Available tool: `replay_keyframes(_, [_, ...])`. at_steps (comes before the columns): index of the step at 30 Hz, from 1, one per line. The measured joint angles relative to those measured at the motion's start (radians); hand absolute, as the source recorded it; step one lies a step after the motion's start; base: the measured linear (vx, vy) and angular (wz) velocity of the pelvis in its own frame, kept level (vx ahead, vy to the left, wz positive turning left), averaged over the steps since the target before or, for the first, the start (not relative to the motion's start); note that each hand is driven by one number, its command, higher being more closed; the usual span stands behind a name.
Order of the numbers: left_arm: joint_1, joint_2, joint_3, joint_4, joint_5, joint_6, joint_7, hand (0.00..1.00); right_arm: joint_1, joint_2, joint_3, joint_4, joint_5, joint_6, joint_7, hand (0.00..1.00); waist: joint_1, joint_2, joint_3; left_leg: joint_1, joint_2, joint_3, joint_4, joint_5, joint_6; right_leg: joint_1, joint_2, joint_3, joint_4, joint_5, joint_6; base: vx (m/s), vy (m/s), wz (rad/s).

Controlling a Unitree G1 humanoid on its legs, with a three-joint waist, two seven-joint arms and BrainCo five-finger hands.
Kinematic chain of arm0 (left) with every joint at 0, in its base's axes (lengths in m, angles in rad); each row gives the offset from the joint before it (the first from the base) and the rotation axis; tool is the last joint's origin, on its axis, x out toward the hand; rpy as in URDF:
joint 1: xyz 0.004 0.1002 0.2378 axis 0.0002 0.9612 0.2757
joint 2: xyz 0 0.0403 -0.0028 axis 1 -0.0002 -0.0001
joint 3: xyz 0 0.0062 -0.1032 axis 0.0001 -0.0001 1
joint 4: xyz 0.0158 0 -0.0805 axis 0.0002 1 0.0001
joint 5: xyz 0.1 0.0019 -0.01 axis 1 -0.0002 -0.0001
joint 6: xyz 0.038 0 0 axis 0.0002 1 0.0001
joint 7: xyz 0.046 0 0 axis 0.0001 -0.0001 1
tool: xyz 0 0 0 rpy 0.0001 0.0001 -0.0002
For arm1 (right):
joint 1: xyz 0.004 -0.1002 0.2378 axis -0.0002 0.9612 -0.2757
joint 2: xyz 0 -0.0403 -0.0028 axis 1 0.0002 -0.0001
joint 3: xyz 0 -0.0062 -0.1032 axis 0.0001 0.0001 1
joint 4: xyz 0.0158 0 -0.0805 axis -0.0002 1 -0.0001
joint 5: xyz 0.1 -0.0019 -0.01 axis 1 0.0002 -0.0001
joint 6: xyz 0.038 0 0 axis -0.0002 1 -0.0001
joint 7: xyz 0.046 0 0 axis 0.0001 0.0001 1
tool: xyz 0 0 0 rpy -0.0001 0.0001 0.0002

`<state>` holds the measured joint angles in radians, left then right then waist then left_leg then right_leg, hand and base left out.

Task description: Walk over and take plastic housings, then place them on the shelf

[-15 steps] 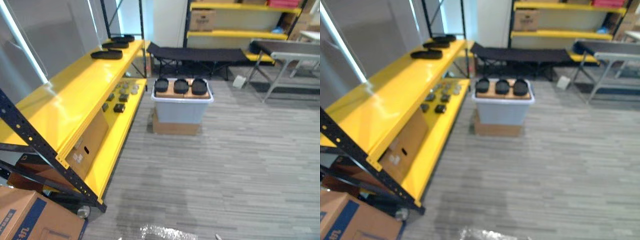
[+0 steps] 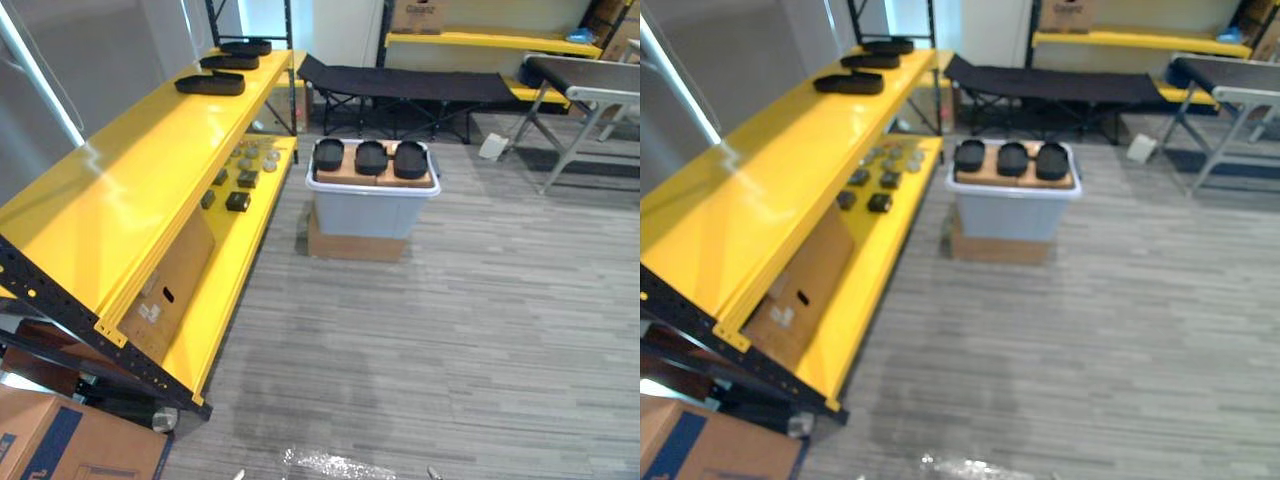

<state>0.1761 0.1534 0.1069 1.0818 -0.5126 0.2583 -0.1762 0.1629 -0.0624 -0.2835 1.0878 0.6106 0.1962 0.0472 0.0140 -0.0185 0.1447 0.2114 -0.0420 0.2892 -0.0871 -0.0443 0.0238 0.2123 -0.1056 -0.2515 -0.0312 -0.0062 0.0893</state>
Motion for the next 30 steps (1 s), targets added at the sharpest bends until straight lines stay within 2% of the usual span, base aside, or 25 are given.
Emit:
replay_keyframes(8, [0.003, -0.007, 0.000, 0.001, 0.001, -0.019, 0.035, 0.00, -0.001, -0.004, 0.000, -0.004, -0.019, -0.003, 0.007, 0.00, -0.001, 0.000, 0.011, 0.000, -0.004, 0.016, -0.003, 0.008, 0.000, -0.009, -0.006, 0.003, 0.004, -0.016, -0.002, -0.13, 0.011, -0.03])
replay_keyframes(17, [0.003, -0.008, 0.003, 0.001, 0.002, -0.038, 0.061, 0.00, 0.013, -0.004, 0.001, 0.001, -0.035, -0.005, 0.024, 0.00, -0.002, -0.007, 0.006, -0.002, -0.013, 0.020, -0.003, 0.001, 0.011, -0.002, -0.013, 0.005, -0.017, -0.004, 0.006, -0.03, 0.048, -0.01])
replay_keyframes(19, [0.003, -0.009, 0.005, 0.002, 0.006, -0.038, 0.073, 0.00, 0.012, -0.003, 0.001, 0.008, -0.032, -0.019, 0.024, 0.00, -0.002, -0.007, 0.005, -0.003, -0.016, 0.021, -0.003, -0.002, 0.014, -0.001, -0.012, 0.005, -0.020, 0.001, 0.006, 0.06, 0.027, -0.01])
replay_keyframes(23, [-0.010, -0.008, 0.010, 0.012, 0.065, -0.039, 0.096, 0.00, 0.011, 0.000, -0.001, 0.018, -0.026, -0.023, 0.024, 0.00, -0.007, -0.013, 0.001, -0.002, -0.023, 0.027, -0.003, -0.011, 0.015, -0.002, -0.015, 0.006, -0.022, 0.005, 0.009, 0.08, 0.021, -0.03])
replay_keyframes(26, [-0.027, -0.006, 0.006, 0.019, 0.130, -0.036, 0.099, 0.00, 0.010, 0.001, -0.018, 0.016, -0.028, -0.025, 0.028, 0.00, -0.008, -0.014, 0.001, -0.001, -0.024, 0.030, -0.003, -0.042, 0.029, -0.068, -0.041, 0.012, 0.129, -0.069, 0.017, 0.06, 0.051, -0.06])
replay_keyframes(28, [-0.043, -0.007, -0.014, 0.020, 0.139, -0.020, 0.135, 0.00, -0.002, 0.000, -0.039, 0.010, -0.013, -0.041, 0.034, 0.00, -0.025, 0.001, 0.025, 0.019, 0.000, 0.028, 0.004, -0.040, 0.041, -0.232, -0.060, 0.013, 0.464, -0.121, -0.010, 0.12, 0.055, -0.03])
replay_keyframes(29, [-0.047, -0.002, -0.013, 0.021, 0.139, -0.014, 0.141, 0.00, -0.007, -0.003, -0.041, 0.010, -0.013, -0.043, 0.038, 0.00, -0.031, 0.005, 0.041, 0.035, 0.006, 0.029, 0.004, -0.039, 0.041, -0.252, -0.068, 0.010, 0.516, -0.141, -0.025, 0.16, 0.061, 0.04])
replay_keyframes(30, [-0.055, 0.009, -0.012, 0.022, 0.138, -0.007, 0.156, 0.00, -0.006, 0.012, -0.044, 0.011, -0.013, -0.044, 0.045, 0.00, -0.033, -0.012, 0.060, 0.057, 0.015, 0.033, 0.004, -0.045, 0.033, -0.283, -0.068, 0.007, 0.533, -0.170, -0.029, 0.11, 0.027, -0.02])
